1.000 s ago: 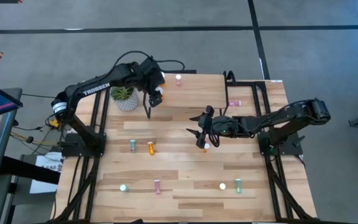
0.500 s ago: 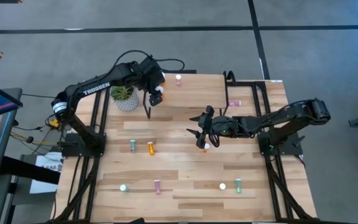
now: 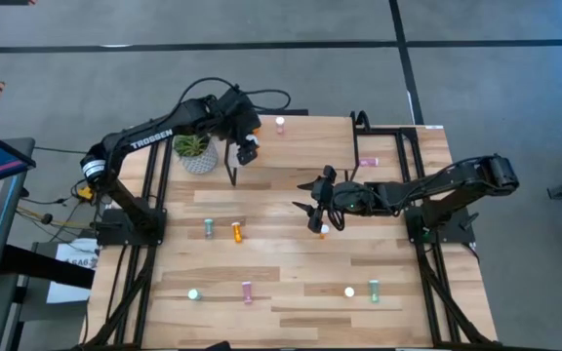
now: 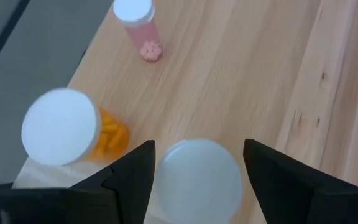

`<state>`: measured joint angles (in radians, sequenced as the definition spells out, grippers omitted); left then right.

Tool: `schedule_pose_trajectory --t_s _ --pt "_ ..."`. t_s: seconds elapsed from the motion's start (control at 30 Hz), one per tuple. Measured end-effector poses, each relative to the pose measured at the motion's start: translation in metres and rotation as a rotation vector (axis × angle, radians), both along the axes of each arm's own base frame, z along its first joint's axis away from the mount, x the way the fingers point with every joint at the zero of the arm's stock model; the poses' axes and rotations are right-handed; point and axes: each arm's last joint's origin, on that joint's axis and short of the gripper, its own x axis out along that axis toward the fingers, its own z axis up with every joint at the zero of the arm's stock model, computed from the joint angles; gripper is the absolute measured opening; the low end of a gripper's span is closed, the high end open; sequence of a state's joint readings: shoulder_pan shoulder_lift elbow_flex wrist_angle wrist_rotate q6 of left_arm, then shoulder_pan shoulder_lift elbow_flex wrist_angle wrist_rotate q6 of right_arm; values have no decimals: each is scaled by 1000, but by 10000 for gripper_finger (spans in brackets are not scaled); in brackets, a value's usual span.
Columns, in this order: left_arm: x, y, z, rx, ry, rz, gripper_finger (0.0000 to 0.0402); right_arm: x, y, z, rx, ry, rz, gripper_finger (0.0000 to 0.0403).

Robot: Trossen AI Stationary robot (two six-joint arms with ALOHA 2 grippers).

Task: Pick and place medicine bottles onto shelf by color
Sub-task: Put the big orange pill bottle aligned with the other big orange pill bottle on the shelf, then put the top pink bottle aligned with the other pink pill bottle on the shelf

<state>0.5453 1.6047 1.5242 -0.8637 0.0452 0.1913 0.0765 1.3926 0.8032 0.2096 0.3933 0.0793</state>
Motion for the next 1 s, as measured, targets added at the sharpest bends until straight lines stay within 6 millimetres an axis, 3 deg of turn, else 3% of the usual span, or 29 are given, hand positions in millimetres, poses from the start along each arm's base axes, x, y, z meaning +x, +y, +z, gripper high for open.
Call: schedule_pose_trajectory --t_s 0.27,0.43,0.6,0.77,1.0 --pt "0 0 2 11 -8 3 231 0 0 0 1 0 0 256" --pt "-1 -1 32 68 -86 6 231 -9 -1 8 0 4 0 256" --pt "-12 -14 63 137 -194 -43 231 -34 -3 28 6 -4 -3 256" --pt "-28 -35 84 176 -299 -106 231 -71 -7 32 4 -26 -29 255" --pt "-50 -67 79 180 -481 -201 217 -122 -16 20 58 -117 -135 254"
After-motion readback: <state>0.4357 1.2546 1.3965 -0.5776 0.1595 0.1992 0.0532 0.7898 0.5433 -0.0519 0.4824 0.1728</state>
